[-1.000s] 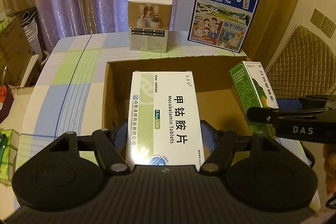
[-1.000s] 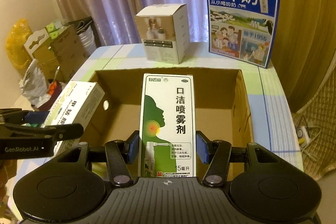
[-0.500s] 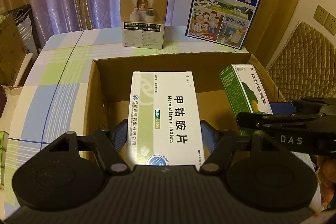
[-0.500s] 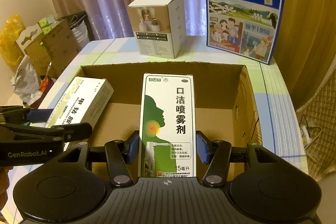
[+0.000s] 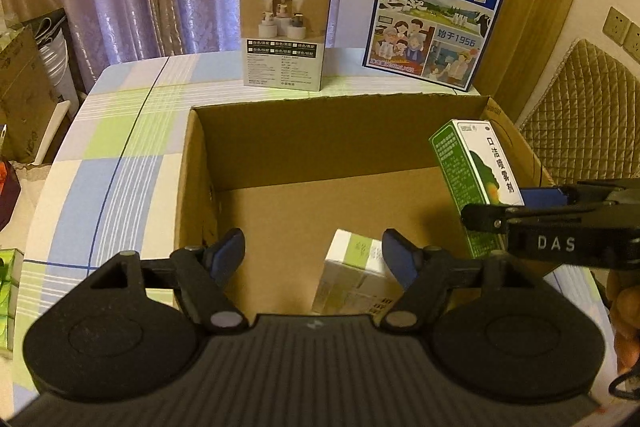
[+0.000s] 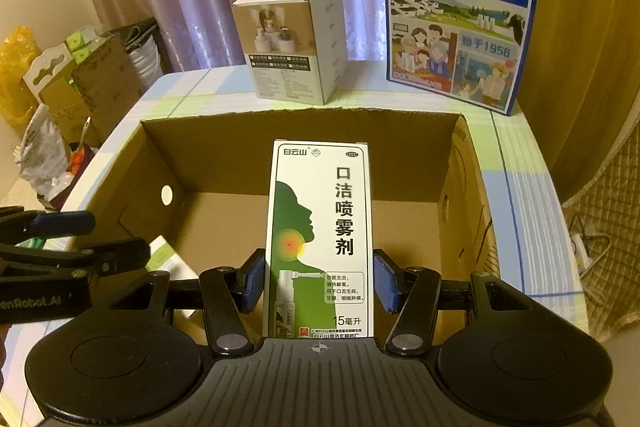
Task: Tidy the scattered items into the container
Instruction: 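Carry both held boxes up and over the open cardboard box, then open the left gripper over the cardboard box while the right opens too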
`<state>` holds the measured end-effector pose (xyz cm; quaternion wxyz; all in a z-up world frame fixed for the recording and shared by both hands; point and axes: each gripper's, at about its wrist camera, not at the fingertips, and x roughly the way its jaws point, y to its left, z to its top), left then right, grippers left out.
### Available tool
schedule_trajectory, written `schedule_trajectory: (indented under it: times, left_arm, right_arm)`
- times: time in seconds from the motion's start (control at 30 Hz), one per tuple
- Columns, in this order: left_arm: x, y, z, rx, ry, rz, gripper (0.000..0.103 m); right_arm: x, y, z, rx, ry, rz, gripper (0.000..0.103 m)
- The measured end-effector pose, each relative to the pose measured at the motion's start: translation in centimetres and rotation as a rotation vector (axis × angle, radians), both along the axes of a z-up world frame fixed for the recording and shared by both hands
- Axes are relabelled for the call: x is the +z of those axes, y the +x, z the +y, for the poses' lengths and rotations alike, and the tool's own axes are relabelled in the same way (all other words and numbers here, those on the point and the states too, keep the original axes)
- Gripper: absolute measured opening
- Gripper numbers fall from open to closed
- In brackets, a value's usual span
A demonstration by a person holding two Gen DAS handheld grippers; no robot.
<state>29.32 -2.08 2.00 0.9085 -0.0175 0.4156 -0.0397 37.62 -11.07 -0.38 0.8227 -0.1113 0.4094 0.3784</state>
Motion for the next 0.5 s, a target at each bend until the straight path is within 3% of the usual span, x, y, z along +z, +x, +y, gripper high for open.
schedule_trajectory:
  times: [0.07,0.13,0.2,0.5]
  left_arm:
    - [-0.1,-0.1,0.2,0.005,0.001,0.006,0.074]
    - [-0.3,-0.3,0.4,0.009,-0.001,0.009,0.075]
    - [-0.4,-0.4,0.6,0.014,0.0,0.011,0.077]
    - [0.0,-1.4,1.1,0.027,0.002,0.007,0.082]
  right_arm:
    - [-0.1,0.1,0.0,-0.003,0.01,0.007,0.053]
    - [0.0,0.3,0.0,-0.007,0.017,0.014,0.062]
    - [0.2,0.2,-0.2,-0.011,0.027,0.004,0.079]
    - [1.3,-0.6,-1.1,-0.011,0.031,-0.009,0.081]
